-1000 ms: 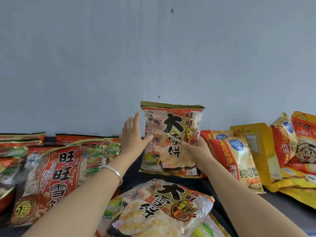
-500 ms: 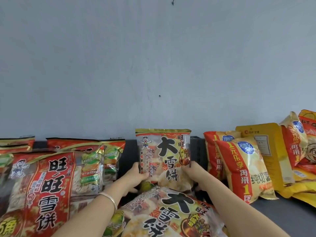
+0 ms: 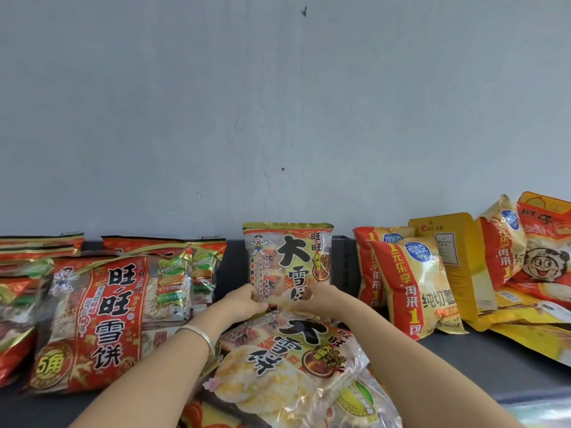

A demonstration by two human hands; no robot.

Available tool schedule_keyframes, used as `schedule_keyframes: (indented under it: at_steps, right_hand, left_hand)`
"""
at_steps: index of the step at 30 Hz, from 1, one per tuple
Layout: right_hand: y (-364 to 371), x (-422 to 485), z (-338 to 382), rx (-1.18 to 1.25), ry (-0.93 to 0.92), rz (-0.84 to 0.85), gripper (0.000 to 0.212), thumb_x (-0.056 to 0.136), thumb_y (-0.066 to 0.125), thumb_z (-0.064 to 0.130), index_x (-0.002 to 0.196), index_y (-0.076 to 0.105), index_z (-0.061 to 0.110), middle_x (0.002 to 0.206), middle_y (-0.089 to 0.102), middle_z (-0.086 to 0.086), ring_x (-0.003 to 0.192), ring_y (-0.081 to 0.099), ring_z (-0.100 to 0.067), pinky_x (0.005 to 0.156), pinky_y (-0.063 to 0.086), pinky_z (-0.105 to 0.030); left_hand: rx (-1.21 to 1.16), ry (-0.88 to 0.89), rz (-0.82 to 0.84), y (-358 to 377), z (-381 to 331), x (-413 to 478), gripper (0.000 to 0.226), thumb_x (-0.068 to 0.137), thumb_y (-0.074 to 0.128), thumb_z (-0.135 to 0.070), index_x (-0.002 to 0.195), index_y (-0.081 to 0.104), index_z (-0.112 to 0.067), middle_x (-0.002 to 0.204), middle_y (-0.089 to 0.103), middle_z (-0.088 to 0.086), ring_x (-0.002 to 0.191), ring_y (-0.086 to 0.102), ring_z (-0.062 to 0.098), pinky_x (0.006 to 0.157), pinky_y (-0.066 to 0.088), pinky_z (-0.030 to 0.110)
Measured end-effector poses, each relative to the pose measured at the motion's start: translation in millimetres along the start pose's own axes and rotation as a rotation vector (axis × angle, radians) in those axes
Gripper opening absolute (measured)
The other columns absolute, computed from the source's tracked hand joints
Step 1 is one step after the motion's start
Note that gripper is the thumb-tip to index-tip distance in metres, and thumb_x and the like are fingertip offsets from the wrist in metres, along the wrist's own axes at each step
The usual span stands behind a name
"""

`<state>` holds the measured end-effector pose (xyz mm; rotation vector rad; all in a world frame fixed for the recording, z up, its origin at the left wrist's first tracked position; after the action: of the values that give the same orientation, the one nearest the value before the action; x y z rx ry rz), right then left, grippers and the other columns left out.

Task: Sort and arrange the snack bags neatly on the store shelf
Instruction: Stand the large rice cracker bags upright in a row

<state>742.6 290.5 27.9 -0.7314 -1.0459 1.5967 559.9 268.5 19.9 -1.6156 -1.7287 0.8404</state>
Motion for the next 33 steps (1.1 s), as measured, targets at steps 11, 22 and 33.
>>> schedule_keyframes:
  at_steps: [11,22,33]
  right_hand:
    - [-14,-34,17,0.327,-0.135,-0.197,0.035,0.092,0.059,0.01,0.127,0.058,0.007,0.115,0.063,-0.01,0.084,0.063,-0.02,0.078,0.055,-0.031]
    - [-58,-54,24,0.152,-0.113,-0.696,0.049,0.093,0.053,0.043,0.139,0.045,0.026,0.14,0.047,-0.002,0.129,0.043,-0.028,0.105,0.036,-0.047]
    - [-32,-37,-4,0.971,-0.075,-0.319,0.027,0.081,0.076,0.02,0.098,0.055,0.019,0.101,0.068,-0.006,0.091,0.066,-0.018,0.095,0.052,-0.041]
  left_hand:
    - [-0.117,0.059,0.103,-12,-15,-45,0.057,0.084,0.061,-0.054,0.125,0.049,-0.016,0.111,0.056,-0.003,0.107,0.053,0.017,0.095,0.039,0.029]
    - [-0.679,0.077,-0.173,-45,-33,-59,0.059,0.081,0.071,-0.028,0.133,0.048,-0.01,0.108,0.05,-0.003,0.1,0.048,0.015,0.081,0.037,0.026]
    - [-0.955,0.252,-0.56,-26,-50,-26,0.057,0.09,0.055,-0.045,0.136,0.035,-0.019,0.124,0.042,-0.002,0.125,0.04,0.022,0.095,0.035,0.038]
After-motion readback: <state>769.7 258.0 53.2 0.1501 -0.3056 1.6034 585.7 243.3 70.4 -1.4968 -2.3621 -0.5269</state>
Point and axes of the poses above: each hand's wrist, its own x-axis towards the middle knuckle, its own y-axis out of the palm, z = x × y, the point moved 1 cm from there along x, towards the middle knuckle
